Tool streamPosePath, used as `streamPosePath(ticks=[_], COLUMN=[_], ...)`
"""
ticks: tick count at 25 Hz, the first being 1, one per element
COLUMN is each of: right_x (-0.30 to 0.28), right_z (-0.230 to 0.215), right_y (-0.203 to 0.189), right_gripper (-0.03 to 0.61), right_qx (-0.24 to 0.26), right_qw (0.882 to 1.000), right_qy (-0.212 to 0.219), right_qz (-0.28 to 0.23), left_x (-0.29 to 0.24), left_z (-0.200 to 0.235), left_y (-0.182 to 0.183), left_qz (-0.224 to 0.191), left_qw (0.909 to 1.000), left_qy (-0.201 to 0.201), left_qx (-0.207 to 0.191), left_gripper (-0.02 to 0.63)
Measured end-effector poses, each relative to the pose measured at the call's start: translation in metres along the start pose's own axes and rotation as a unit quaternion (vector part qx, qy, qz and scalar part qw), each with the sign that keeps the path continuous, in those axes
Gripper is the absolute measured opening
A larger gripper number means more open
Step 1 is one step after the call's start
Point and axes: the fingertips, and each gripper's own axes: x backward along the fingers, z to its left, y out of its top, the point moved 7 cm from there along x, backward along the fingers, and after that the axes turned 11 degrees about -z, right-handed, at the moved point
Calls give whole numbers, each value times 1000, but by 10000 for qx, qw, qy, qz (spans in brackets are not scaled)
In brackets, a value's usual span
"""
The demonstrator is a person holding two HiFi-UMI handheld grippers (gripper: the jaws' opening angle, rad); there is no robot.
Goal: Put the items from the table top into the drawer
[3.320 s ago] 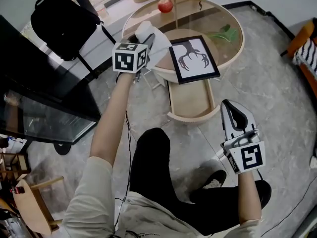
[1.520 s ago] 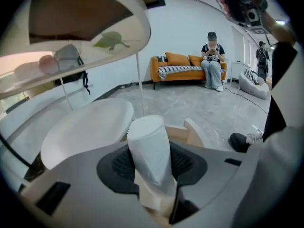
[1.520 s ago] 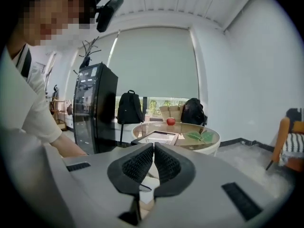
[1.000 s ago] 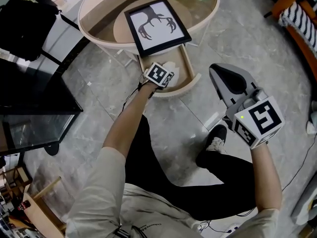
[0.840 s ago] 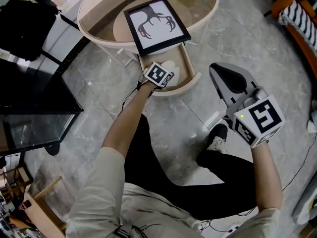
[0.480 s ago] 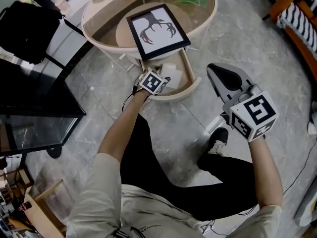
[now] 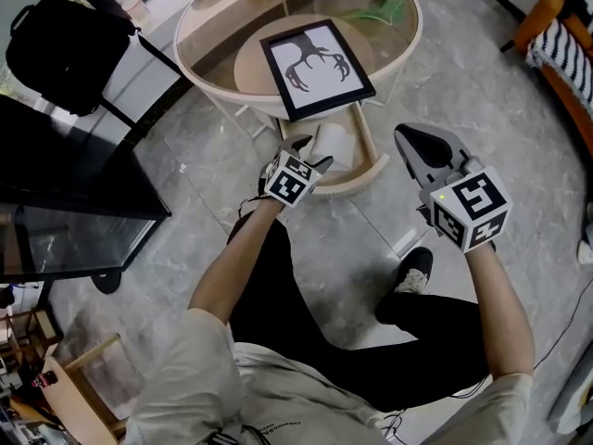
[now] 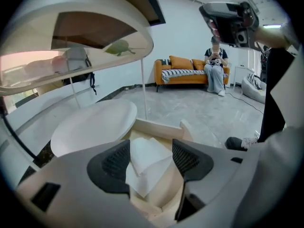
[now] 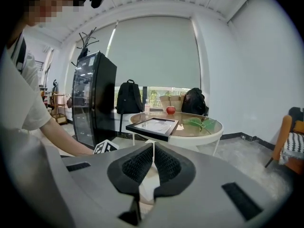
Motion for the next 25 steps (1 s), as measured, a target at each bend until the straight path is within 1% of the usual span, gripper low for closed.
streamPosePath(ticks=[2, 3, 4, 6, 8, 10, 12, 14, 15, 16, 18, 21, 25], right_x=[-4, -5, -6, -7, -7, -10, -14, -19, -21, -23, -29, -34, -38], right_z=[-3, -4, -5, -7, -9, -11, -12, -11, -8, -4, 3, 11, 18], right_y=[-9, -14, -20, -33, -46, -59, -69, -73, -73, -73, -70, -63, -53], right_gripper=[34, 34, 34, 34, 34, 34, 34, 34, 34, 34, 32, 32, 32], right_qx=[-81, -145, -214, -343, -470, -574, -705, -884, -930, -917, -780, -660, -910], right_qw=[9999, 9998, 9996, 9989, 9979, 9968, 9954, 9939, 9936, 9939, 9956, 9972, 9957], right_qy=[-65, -106, -146, -230, -331, -442, -550, -579, -556, -518, -418, -280, -162], right_qz=[60, 94, 137, 231, 298, 344, 349, 330, 321, 316, 300, 216, -35], left_x=[2, 4, 7, 16, 26, 33, 36, 38, 38, 39, 42, 46, 57], left_z=[-7, -10, -13, -18, -24, -32, -41, -54, -61, -67, -74, -73, -67], left_y=[5, 8, 12, 20, 25, 22, 9, -7, -14, -20, -24, -18, -2], left_qz=[-259, -385, -526, -870, -1221, -1510, -1690, -1704, -1677, -1643, -1595, -1640, -1838], left_qw=[9996, 9991, 9982, 9944, 9881, 9791, 9668, 9568, 9549, 9555, 9601, 9633, 9623], left_qy=[80, 159, 268, 505, 718, 981, 1304, 1549, 1591, 1595, 1592, 1626, 1639], left_qx=[85, 111, 146, 319, 595, 949, 1403, 1776, 1861, 1857, 1656, 1370, 1152], left_gripper=[284, 272, 228, 119, 44, 27, 21, 21, 21, 21, 21, 21, 21])
